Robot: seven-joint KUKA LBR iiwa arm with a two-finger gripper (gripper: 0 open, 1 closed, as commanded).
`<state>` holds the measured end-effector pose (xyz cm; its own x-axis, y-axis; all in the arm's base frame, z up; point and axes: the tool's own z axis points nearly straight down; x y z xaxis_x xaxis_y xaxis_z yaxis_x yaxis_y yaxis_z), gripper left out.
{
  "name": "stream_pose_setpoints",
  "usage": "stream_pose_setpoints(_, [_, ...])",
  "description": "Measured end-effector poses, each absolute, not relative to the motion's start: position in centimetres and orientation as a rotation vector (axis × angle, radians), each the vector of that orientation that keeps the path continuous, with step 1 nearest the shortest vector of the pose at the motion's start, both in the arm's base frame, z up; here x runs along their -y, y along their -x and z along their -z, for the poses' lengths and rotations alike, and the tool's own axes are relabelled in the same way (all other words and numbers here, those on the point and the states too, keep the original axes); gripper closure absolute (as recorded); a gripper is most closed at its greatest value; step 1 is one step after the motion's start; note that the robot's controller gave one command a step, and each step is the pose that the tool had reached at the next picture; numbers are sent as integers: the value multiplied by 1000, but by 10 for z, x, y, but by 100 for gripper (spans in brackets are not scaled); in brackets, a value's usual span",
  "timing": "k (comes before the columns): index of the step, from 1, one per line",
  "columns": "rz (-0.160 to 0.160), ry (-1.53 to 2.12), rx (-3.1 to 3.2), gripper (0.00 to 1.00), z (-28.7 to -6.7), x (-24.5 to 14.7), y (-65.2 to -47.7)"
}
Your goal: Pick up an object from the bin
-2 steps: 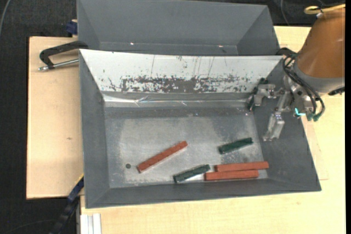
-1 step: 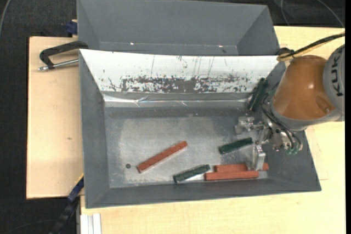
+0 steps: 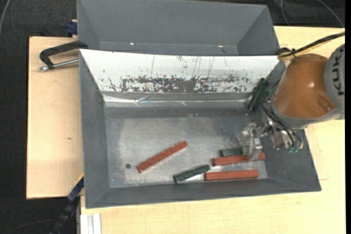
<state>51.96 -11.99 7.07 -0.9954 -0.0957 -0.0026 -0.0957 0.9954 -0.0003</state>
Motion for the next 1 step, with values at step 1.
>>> stream_pose_setpoints(1, [3, 769, -3033, 100, -227, 51, -533])
